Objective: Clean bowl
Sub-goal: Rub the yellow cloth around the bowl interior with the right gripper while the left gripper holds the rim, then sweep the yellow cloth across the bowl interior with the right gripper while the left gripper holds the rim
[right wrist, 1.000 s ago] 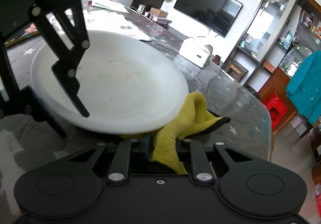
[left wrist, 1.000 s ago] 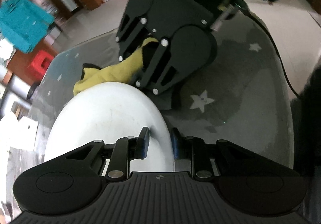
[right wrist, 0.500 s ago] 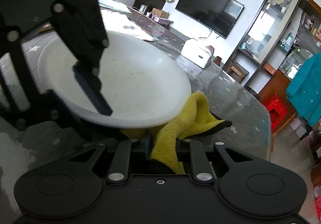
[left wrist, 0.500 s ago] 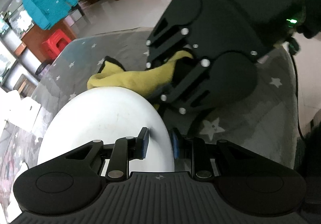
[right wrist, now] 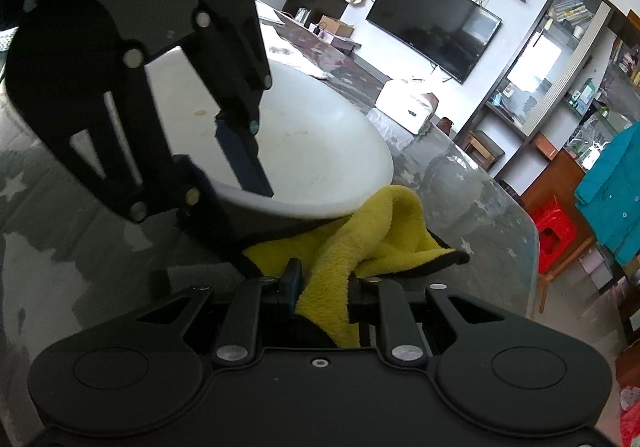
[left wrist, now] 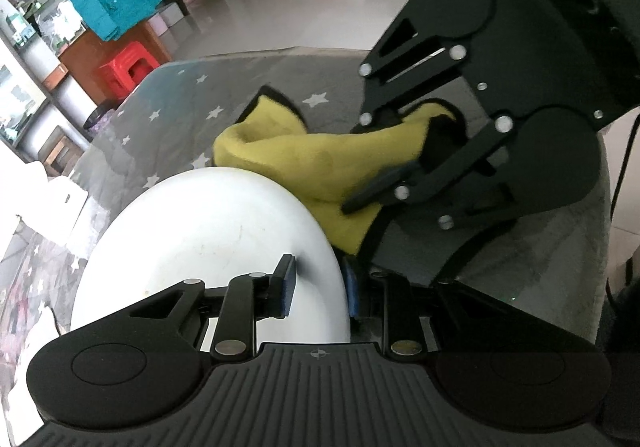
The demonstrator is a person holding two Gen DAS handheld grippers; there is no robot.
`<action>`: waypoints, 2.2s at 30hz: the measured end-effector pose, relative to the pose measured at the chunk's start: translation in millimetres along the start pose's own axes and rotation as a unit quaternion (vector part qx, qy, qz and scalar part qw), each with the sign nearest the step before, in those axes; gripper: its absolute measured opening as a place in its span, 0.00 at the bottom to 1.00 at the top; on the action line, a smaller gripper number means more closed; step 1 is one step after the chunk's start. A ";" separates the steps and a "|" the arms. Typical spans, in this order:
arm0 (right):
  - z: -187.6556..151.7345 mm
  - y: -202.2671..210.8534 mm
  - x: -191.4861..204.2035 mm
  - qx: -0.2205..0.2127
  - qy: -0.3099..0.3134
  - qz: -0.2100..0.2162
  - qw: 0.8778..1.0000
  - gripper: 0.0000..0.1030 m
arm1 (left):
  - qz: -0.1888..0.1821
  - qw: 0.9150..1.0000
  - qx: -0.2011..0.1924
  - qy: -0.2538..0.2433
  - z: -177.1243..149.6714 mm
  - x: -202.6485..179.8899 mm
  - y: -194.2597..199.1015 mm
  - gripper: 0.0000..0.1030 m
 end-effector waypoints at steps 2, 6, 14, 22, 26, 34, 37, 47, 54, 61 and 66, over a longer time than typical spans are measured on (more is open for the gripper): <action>-2.6 3.6 0.8 0.002 0.001 0.000 1.000 0.20 | 0.003 1.000 0.000 -0.005 -1.5 -2.8 1.5 0.25; -7.7 11.2 3.3 0.005 0.005 -0.001 1.000 0.20 | 0.008 1.000 -0.002 -0.021 -3.3 -2.4 0.2 0.25; -7.0 11.3 5.5 0.004 0.009 0.000 1.000 0.20 | -0.011 0.997 -0.010 -0.081 -9.0 -12.9 4.6 0.23; -2.3 5.9 4.4 -0.002 0.009 0.003 1.000 0.20 | -0.032 0.992 -0.014 -0.123 -17.0 -17.4 8.5 0.22; 2.0 -1.5 1.0 -0.007 0.009 0.004 1.000 0.20 | -0.039 0.989 -0.012 -0.141 -25.4 -22.7 8.0 0.22; 7.4 -16.5 -8.3 -0.013 0.012 0.001 1.000 0.20 | -0.050 0.988 -0.013 -0.149 -31.2 -25.2 6.9 0.22; 8.7 -22.5 -14.1 -0.014 0.009 -0.001 1.000 0.20 | -0.051 0.988 -0.014 -0.142 -31.4 -25.7 5.9 0.22; 11.0 -31.6 -22.0 -0.013 0.015 -0.012 1.000 0.20 | -0.046 0.993 -0.008 -0.107 -27.2 -29.9 -1.9 0.23; 7.3 -23.4 -16.6 -0.012 0.018 -0.012 1.000 0.20 | -0.038 0.996 -0.006 -0.077 -18.8 -27.8 -1.5 0.26; 2.9 -13.8 -11.0 -0.010 0.019 -0.009 1.000 0.20 | -0.029 0.998 -0.005 -0.056 -1.7 -22.4 -8.4 0.26; -2.8 -3.7 -5.8 -0.009 0.019 -0.008 1.000 0.20 | -0.027 0.998 -0.007 -0.051 8.7 -22.2 -9.6 0.27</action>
Point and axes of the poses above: each gripper's, at about its wrist camera, not at the fingertips, and y roughly against the way its jaws point, x to its left, z to its top, the point moved 8 cm from there along -y, roughly the way its jaws point, and after that the axes turned 1 degree about -y, right-handed, at the moved point
